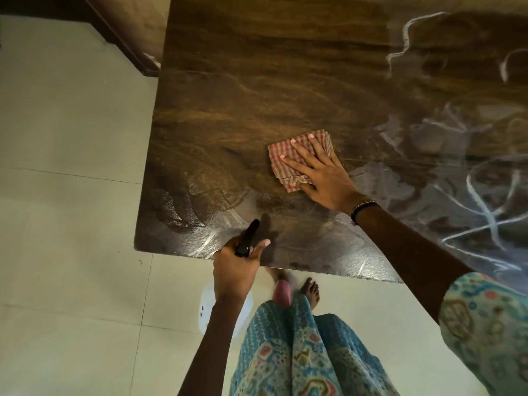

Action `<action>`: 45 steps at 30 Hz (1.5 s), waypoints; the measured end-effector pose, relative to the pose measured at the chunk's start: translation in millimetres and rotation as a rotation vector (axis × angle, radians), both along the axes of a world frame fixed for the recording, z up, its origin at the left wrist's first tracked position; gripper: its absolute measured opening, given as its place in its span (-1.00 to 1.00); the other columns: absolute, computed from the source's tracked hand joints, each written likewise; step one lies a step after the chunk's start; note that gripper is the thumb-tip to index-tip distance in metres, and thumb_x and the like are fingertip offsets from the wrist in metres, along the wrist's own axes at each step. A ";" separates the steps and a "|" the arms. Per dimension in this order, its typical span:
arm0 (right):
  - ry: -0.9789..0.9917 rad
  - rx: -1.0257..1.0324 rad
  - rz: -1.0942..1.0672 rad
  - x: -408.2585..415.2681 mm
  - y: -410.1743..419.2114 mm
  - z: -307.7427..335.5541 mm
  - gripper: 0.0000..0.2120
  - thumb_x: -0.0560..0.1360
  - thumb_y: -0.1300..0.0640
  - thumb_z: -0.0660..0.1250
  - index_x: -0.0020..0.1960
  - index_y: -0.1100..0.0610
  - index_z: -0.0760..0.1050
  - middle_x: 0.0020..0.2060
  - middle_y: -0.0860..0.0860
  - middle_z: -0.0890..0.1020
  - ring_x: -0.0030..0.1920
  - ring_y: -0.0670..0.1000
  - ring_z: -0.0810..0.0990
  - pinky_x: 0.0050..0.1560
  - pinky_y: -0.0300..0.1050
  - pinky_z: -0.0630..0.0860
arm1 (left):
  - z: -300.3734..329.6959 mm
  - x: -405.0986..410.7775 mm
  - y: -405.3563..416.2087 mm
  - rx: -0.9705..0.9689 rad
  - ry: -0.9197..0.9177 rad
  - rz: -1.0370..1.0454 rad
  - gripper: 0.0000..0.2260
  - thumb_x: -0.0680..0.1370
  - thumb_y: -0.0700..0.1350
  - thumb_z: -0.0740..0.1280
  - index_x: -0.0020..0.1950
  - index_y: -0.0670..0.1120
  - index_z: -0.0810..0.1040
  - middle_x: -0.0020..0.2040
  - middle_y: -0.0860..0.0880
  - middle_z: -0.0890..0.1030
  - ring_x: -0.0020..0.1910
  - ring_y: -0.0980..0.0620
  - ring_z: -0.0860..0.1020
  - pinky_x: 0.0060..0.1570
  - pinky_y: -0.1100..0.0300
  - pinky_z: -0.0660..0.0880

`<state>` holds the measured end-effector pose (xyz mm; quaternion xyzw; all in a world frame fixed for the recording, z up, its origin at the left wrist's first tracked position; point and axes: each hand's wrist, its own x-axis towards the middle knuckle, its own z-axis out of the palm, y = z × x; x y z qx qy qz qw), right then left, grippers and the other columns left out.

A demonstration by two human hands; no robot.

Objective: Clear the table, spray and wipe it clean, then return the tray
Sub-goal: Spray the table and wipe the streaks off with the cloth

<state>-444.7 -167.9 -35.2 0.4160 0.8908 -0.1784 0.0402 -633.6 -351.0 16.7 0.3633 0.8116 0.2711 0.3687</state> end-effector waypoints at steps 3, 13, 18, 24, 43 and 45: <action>-0.013 -0.004 -0.032 -5.2 -2.6 1.5 -0.40 0.49 -0.12 -0.01 0.53 -0.11 0.09 0.55 0.03 0.05 0.54 0.23 -0.08 0.44 0.33 0.04 | -3.2 -5.5 -1.5 -0.023 -0.042 0.077 -0.63 0.32 0.17 0.49 -0.03 -0.05 0.68 -0.32 -0.02 0.66 -0.27 -0.12 0.62 -0.25 0.19 0.44; 0.025 0.033 0.082 -97.2 -55.6 0.4 -0.41 0.49 -0.15 0.05 0.51 -0.09 0.19 0.53 0.08 0.16 0.53 0.27 0.00 0.46 0.27 -0.13 | 11.3 -12.0 -5.9 0.063 -0.178 0.234 -0.85 0.33 0.00 0.54 -0.26 0.03 0.59 -0.50 0.17 0.51 -0.47 0.20 0.43 -0.25 0.20 0.38; 0.066 0.062 0.299 -62.0 -101.3 1.9 -0.45 0.46 -0.01 0.20 0.45 -0.04 0.32 0.50 0.06 0.26 0.52 0.23 0.10 0.48 0.28 0.07 | 19.9 -11.2 -3.3 0.098 -0.215 0.180 -0.82 0.29 0.05 0.53 -0.24 0.08 0.57 -0.37 0.21 0.63 -0.30 0.28 0.56 -0.19 0.39 0.45; -0.040 0.094 0.065 37.7 -54.1 -0.9 -0.39 0.49 -0.07 0.08 0.52 -0.08 0.08 0.51 0.10 0.21 0.50 0.26 0.07 0.43 0.31 0.14 | 12.1 -10.2 -5.3 0.096 -0.237 0.174 -0.75 0.29 0.12 0.50 -0.18 0.00 0.61 -0.32 -0.01 0.65 -0.33 0.12 0.59 -0.20 0.21 0.51; 0.030 0.071 0.284 -45.4 -159.4 -6.7 -0.38 0.48 -0.09 0.28 0.50 -0.09 0.18 0.51 0.02 0.23 0.54 0.18 0.00 0.50 0.24 -0.02 | 37.4 -2.0 -48.2 0.118 -0.085 0.129 -0.85 0.34 0.08 0.47 -0.27 0.10 0.53 -0.43 -0.06 0.54 -0.48 0.06 0.35 -0.37 0.24 0.39; -0.010 0.089 0.229 -11.8 -150.2 -6.2 -0.39 0.49 -0.12 0.21 0.50 -0.09 0.16 0.50 0.03 0.23 0.52 0.18 0.04 0.49 0.25 0.04 | 35.5 -0.7 -49.6 0.119 -0.112 0.150 -0.87 0.35 0.03 0.48 -0.26 0.11 0.53 -0.38 -0.01 0.57 -0.46 0.06 0.42 -0.34 0.29 0.42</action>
